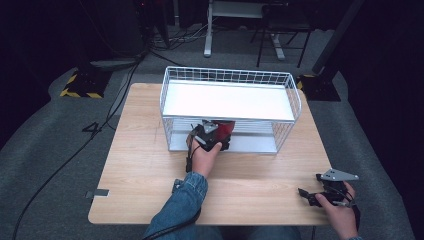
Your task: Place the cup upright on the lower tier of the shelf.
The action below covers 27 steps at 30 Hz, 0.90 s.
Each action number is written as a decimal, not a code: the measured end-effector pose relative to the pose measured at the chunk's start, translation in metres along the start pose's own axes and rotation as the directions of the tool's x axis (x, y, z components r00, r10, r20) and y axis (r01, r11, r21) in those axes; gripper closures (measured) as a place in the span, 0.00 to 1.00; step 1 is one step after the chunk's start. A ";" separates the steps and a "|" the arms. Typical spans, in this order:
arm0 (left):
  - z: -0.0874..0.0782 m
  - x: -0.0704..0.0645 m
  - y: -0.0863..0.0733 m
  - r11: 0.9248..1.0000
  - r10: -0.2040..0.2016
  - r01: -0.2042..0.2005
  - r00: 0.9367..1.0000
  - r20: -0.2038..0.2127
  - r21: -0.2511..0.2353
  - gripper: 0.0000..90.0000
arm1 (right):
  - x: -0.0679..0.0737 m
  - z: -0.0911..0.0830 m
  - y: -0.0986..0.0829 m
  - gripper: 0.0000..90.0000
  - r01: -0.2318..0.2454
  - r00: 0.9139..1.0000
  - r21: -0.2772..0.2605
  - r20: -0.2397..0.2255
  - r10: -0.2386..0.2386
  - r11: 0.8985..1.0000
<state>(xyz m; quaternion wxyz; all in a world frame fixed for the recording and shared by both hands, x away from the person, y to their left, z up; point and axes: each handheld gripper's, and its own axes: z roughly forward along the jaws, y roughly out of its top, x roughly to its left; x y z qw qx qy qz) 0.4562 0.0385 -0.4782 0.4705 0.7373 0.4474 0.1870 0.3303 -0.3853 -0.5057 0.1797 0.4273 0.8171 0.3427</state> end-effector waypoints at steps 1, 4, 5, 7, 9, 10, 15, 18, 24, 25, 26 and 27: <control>-0.004 0.001 -0.001 1.000 0.002 -0.002 1.000 -0.016 -0.007 0.17 | 0.000 0.000 0.000 0.02 0.000 1.000 0.000 0.000 0.000 1.000; -0.013 0.003 -0.001 1.000 0.015 -0.015 1.000 -0.018 -0.012 0.17 | 0.000 0.000 0.000 0.02 0.000 1.000 0.000 0.000 0.000 1.000; -0.016 0.002 -0.002 1.000 -0.005 0.005 1.000 -0.015 -0.023 0.17 | 0.000 0.000 0.000 0.02 0.000 1.000 0.000 0.000 0.000 1.000; -0.022 0.004 -0.002 1.000 0.012 -0.012 1.000 -0.008 -0.024 0.17 | 0.000 0.000 0.000 0.02 0.000 1.000 0.000 0.000 0.000 1.000; -0.029 0.004 -0.003 1.000 0.014 -0.014 1.000 -0.007 -0.023 0.17 | 0.000 0.000 0.000 0.02 0.000 1.000 0.000 0.000 0.000 1.000; -0.033 0.005 -0.003 1.000 0.023 -0.023 1.000 -0.002 -0.021 0.17 | 0.000 0.000 0.000 0.02 0.000 1.000 0.001 0.000 0.000 1.000; -0.051 0.007 -0.004 0.999 0.046 -0.046 0.999 0.016 -0.020 0.18 | 0.000 0.000 0.000 0.02 0.001 1.000 0.000 -0.001 -0.001 1.000; -0.062 0.007 -0.005 0.998 0.050 -0.049 0.999 0.015 -0.028 0.18 | 0.000 0.000 0.000 0.02 0.000 1.000 0.001 -0.002 0.000 1.000; -0.084 0.006 -0.006 0.997 0.062 -0.061 0.998 0.016 -0.037 0.18 | 0.000 0.000 0.000 0.01 -0.001 1.000 0.002 0.001 0.001 1.000; -0.087 0.007 -0.006 0.997 0.062 -0.062 0.998 0.018 -0.037 0.18 | 0.000 0.000 0.000 0.01 -0.001 1.000 0.002 0.001 0.001 1.000; -0.091 0.006 -0.006 0.998 0.056 -0.055 0.998 0.016 -0.041 0.18 | 0.000 0.000 0.000 0.01 -0.001 1.000 0.002 0.001 0.001 1.000; -0.094 0.006 -0.006 0.998 0.058 -0.057 0.998 0.016 -0.040 0.18 | 0.000 0.000 0.000 0.01 -0.001 1.000 0.002 0.001 0.001 1.000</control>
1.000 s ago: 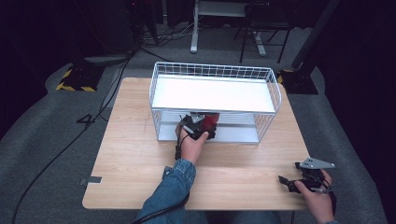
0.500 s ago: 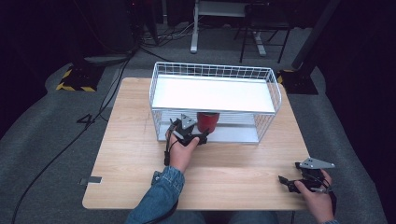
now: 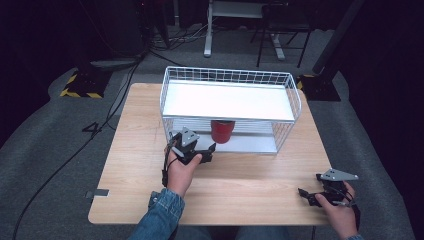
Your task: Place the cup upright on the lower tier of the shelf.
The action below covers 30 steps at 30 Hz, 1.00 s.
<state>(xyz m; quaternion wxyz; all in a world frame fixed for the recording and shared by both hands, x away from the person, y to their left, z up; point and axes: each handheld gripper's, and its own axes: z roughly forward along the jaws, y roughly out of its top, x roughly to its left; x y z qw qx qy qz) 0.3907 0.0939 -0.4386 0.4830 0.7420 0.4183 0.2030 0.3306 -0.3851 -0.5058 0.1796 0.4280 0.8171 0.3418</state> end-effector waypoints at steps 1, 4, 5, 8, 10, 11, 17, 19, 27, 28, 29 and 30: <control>-0.004 0.000 0.000 1.000 0.002 -0.002 1.000 -0.002 -0.003 0.18 | 0.000 0.000 0.000 0.01 0.001 1.000 0.000 0.000 -0.001 1.000; -0.015 0.000 -0.002 1.000 0.008 -0.008 1.000 0.003 0.001 0.18 | 0.000 0.000 0.000 0.01 0.001 1.000 0.000 0.000 -0.001 1.000; -0.019 0.000 -0.002 1.000 0.012 -0.012 1.000 0.005 0.001 0.18 | 0.000 0.000 0.000 0.01 0.000 1.000 0.000 0.000 0.000 1.000; -0.030 0.002 -0.004 1.000 0.027 -0.027 1.000 0.016 0.004 0.18 | 0.000 0.000 0.000 0.01 0.001 1.000 0.000 0.000 -0.001 1.000; -0.038 0.003 -0.006 1.000 0.030 -0.030 1.000 0.008 0.005 0.18 | 0.000 0.000 0.000 0.01 0.000 1.000 0.000 0.000 0.000 1.000; -0.042 0.004 -0.007 0.999 0.037 -0.037 0.999 0.006 0.008 0.18 | 0.000 0.000 0.000 0.01 0.001 1.000 0.000 0.000 -0.001 1.000; -0.059 0.006 -0.017 0.999 0.043 -0.043 0.999 0.002 0.005 0.18 | 0.000 0.000 0.000 0.01 0.002 1.000 0.000 0.000 -0.002 1.000; -0.065 0.006 -0.020 0.999 0.049 -0.049 0.999 0.004 0.009 0.18 | 0.000 0.000 0.000 0.01 0.002 1.000 0.001 0.000 -0.002 1.000; -0.091 0.007 -0.042 0.991 0.130 -0.128 0.991 -0.040 0.042 0.17 | 0.001 0.001 0.001 0.00 -0.001 1.000 0.003 0.004 0.001 1.000; -0.093 0.007 -0.044 0.990 0.135 -0.133 0.990 -0.042 0.046 0.17 | 0.001 0.001 0.001 0.00 -0.001 1.000 0.003 0.004 0.001 1.000; -0.095 0.007 -0.046 0.989 0.141 -0.139 0.989 -0.045 0.052 0.17 | 0.001 0.001 0.001 0.00 -0.001 1.000 0.002 0.004 0.001 1.000; -0.098 0.006 -0.048 0.988 0.147 -0.144 0.988 -0.050 0.060 0.17 | 0.001 0.001 0.001 0.00 -0.001 1.000 0.003 0.003 0.001 1.000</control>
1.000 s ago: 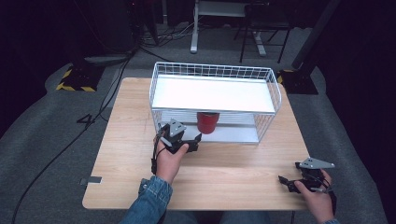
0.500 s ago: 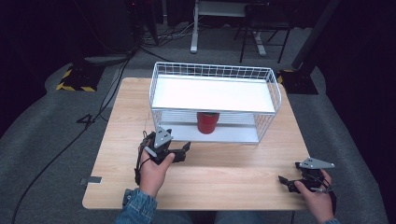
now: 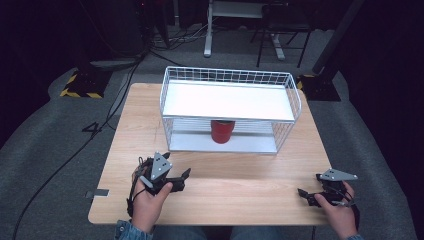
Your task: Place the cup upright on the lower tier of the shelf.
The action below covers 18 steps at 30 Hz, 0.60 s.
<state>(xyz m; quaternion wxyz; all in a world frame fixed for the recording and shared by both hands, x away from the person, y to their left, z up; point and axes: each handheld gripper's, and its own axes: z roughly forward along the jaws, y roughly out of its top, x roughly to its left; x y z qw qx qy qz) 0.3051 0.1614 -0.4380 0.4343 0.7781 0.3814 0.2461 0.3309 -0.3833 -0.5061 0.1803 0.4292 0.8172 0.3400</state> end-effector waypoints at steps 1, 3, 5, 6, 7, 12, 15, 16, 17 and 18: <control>-0.002 -0.001 -0.003 1.000 0.004 -0.004 1.000 -0.002 0.009 0.17 | 0.000 0.000 0.000 0.00 0.000 1.000 0.000 0.000 0.000 1.000; -0.006 -0.002 -0.008 0.999 0.015 -0.015 1.000 -0.002 0.029 0.17 | 0.000 0.000 0.000 0.00 0.000 1.000 0.000 0.000 0.000 1.000; -0.009 -0.003 -0.013 0.999 0.020 -0.020 1.000 0.006 0.045 0.17 | 0.000 0.000 0.000 0.00 0.000 1.000 0.000 0.000 0.000 1.000; -0.011 -0.003 -0.015 0.998 0.023 -0.023 1.000 0.011 0.054 0.17 | 0.000 0.000 0.000 0.00 0.000 1.000 0.000 0.000 0.000 1.000; -0.013 -0.003 -0.019 0.998 0.023 -0.024 1.000 0.016 0.063 0.17 | 0.000 0.000 0.000 0.00 0.000 1.000 0.000 0.000 0.000 1.000; -0.015 -0.002 -0.034 0.995 0.009 -0.013 0.999 0.040 0.101 0.17 | 0.000 0.000 0.000 0.00 0.000 1.000 0.000 0.000 0.000 1.000; -0.013 0.001 -0.044 0.991 0.008 -0.013 0.999 0.045 0.130 0.18 | 0.000 0.000 0.000 0.00 0.000 1.000 0.000 0.000 0.000 1.000; -0.013 0.002 -0.047 0.990 0.005 -0.012 0.999 0.048 0.139 0.18 | 0.000 0.000 0.000 0.00 0.000 1.000 0.000 0.000 0.000 1.000; -0.013 0.003 -0.049 0.989 0.003 -0.011 0.999 0.049 0.149 0.18 | 0.000 0.000 0.000 0.00 0.000 1.000 0.000 0.000 0.000 1.000; -0.013 0.003 -0.052 0.987 -0.010 0.000 0.998 0.058 0.162 0.18 | 0.000 0.000 0.000 0.00 0.000 1.000 0.000 0.000 0.000 1.000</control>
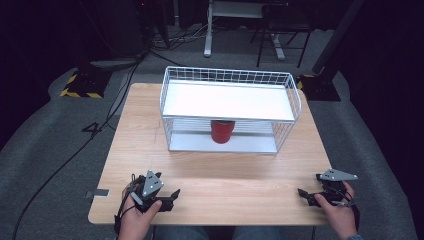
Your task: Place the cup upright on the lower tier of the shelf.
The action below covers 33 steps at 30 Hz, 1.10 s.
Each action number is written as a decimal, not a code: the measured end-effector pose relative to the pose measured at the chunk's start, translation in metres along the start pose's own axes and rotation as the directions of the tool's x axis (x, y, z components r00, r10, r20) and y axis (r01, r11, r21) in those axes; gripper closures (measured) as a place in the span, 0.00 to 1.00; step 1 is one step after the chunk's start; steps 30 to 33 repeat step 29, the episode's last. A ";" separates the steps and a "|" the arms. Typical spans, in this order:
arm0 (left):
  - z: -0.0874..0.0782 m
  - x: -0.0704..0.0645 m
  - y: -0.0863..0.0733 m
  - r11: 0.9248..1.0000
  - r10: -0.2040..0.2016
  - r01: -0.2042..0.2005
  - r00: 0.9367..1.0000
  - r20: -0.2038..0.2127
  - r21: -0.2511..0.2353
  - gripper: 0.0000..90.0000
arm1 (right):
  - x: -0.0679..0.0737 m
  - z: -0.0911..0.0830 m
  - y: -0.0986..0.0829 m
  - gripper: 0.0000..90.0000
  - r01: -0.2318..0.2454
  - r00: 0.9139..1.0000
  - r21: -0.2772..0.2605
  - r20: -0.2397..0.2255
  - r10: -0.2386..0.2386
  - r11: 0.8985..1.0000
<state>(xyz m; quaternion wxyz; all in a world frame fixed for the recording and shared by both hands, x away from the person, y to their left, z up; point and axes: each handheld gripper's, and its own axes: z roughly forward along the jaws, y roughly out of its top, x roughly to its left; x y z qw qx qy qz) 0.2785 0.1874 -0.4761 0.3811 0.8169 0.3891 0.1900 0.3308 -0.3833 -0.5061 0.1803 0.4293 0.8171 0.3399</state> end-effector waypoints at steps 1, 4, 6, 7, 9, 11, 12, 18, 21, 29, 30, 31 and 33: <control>0.000 0.001 -0.001 1.000 0.005 -0.005 1.000 0.006 0.010 0.18 | 0.000 0.000 0.000 0.00 0.000 1.000 0.000 0.000 0.000 1.000; 0.003 0.002 -0.008 0.998 0.000 -0.002 1.000 0.029 0.067 0.18 | 0.000 0.000 0.000 0.00 0.000 1.000 0.000 0.000 0.000 1.000; 0.004 0.002 -0.010 0.997 0.001 -0.003 1.000 0.028 0.082 0.18 | 0.000 0.000 0.000 0.00 0.000 1.000 0.000 0.000 0.000 1.000; 0.005 0.002 -0.011 0.996 0.000 -0.002 1.000 0.023 0.088 0.18 | 0.000 0.000 0.000 0.00 0.000 1.000 0.000 0.000 0.000 1.000; 0.006 0.002 -0.013 0.995 0.003 -0.005 1.000 0.022 0.099 0.18 | 0.000 0.000 0.000 0.00 0.000 1.000 0.000 0.000 0.000 1.000; 0.007 0.002 -0.014 0.995 0.004 -0.006 1.000 0.020 0.103 0.18 | 0.000 0.000 0.000 0.00 0.000 1.000 0.000 0.000 0.000 1.000; 0.007 0.002 -0.014 0.995 0.004 -0.006 1.000 0.020 0.103 0.18 | 0.000 0.000 0.000 0.00 0.000 1.000 0.000 0.000 0.000 1.000; 0.010 0.001 -0.017 0.991 0.012 -0.012 1.000 0.002 0.136 0.18 | 0.000 0.000 0.000 0.00 0.000 1.000 0.000 0.000 0.000 1.000; 0.013 0.001 -0.020 0.989 0.011 -0.011 1.000 0.001 0.149 0.18 | 0.000 0.000 0.000 0.00 0.000 1.000 0.000 0.000 0.000 1.000; 0.021 0.002 -0.029 0.995 -0.060 0.061 0.998 -0.015 0.083 0.03 | 0.000 0.000 0.000 0.00 0.000 1.000 -0.001 0.000 0.000 1.000; 0.021 0.002 -0.029 0.995 -0.060 0.061 0.998 -0.015 0.083 0.03 | 0.000 0.000 0.000 0.00 0.000 1.000 -0.001 0.000 0.000 1.000; 0.021 0.002 -0.029 0.995 -0.060 0.061 0.998 -0.015 0.083 0.03 | 0.000 0.000 0.000 0.00 0.000 1.000 -0.001 0.000 0.000 1.000; 0.021 0.002 -0.029 0.995 -0.060 0.061 0.998 -0.015 0.083 0.03 | 0.000 0.000 0.000 0.00 0.000 1.000 -0.001 0.000 0.000 1.000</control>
